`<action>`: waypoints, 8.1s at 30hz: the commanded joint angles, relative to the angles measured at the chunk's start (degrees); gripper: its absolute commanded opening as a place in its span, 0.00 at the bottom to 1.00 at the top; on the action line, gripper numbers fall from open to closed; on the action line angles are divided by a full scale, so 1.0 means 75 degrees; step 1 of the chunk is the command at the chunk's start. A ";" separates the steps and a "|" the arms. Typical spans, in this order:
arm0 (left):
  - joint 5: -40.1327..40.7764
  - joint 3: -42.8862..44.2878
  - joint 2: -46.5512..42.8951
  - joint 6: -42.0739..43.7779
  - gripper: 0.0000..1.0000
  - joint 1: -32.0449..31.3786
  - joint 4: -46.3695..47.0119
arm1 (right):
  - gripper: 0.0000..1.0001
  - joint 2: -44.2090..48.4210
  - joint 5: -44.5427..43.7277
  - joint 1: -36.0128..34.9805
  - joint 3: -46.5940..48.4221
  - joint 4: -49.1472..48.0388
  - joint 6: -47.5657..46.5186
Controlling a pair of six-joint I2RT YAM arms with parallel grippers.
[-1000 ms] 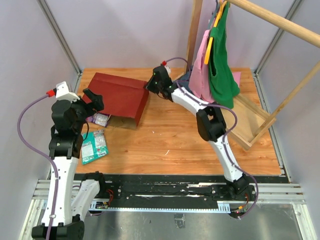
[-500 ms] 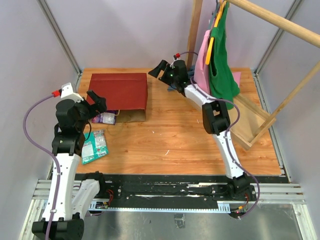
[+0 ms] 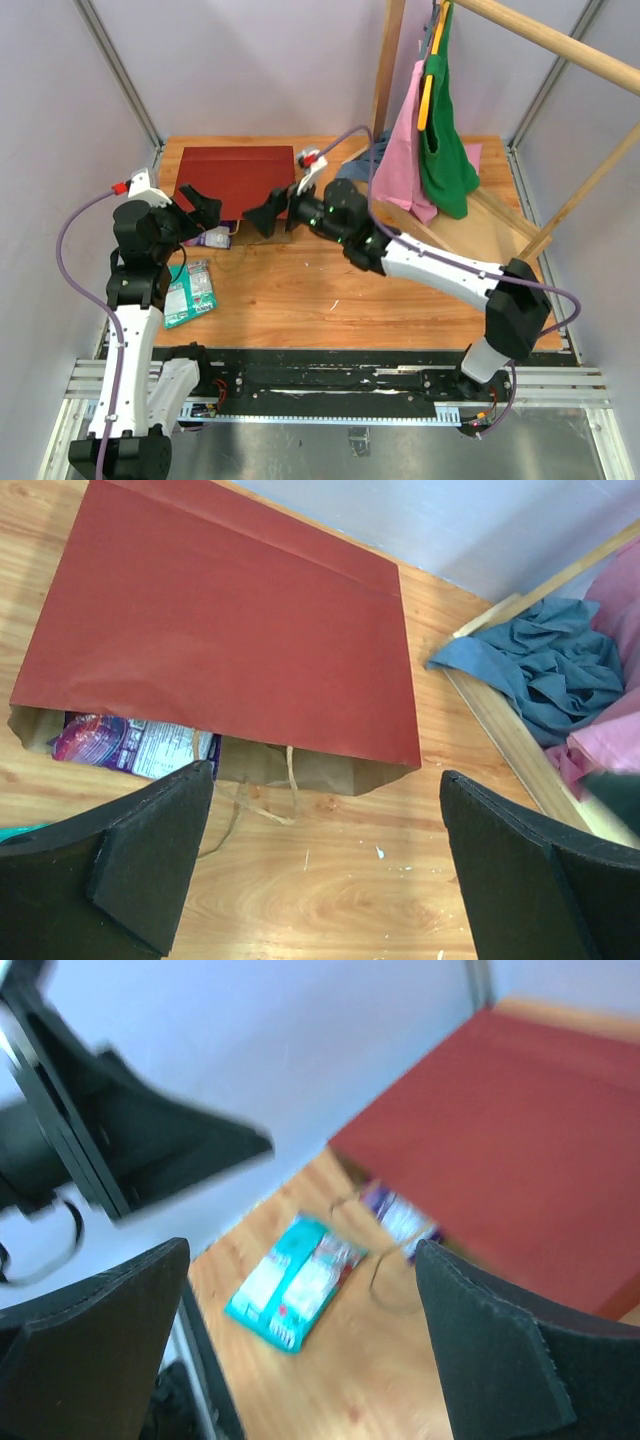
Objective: Take the snacks out of the paper bag
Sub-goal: Adjust the paper bag at the center of the board, then move the snack to the center of the board, then adjust the paper bag at the center of the board.
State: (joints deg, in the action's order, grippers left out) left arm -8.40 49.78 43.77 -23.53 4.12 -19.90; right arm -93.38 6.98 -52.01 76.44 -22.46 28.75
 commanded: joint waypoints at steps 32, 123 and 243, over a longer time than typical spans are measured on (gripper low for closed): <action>0.0775 0.0609 -0.0938 0.0445 1.00 0.0142 -0.0582 | 0.81 -0.4956 0.0487 -0.2195 -0.0151 -0.2625 0.3899; -0.0225 -0.1245 -0.0190 -0.0110 1.00 -0.0830 0.0238 | 0.99 0.2722 -0.4044 0.2026 -0.1993 0.9483 -0.0319; 0.2148 -0.0564 -0.0691 0.0922 1.00 -0.0854 -0.0657 | 0.27 -0.4362 -0.0246 0.1415 0.3176 0.3109 0.1426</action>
State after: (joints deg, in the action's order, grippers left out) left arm 7.62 46.04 39.20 -17.78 -2.07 -26.63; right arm -125.16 4.91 -42.09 101.36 3.20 37.52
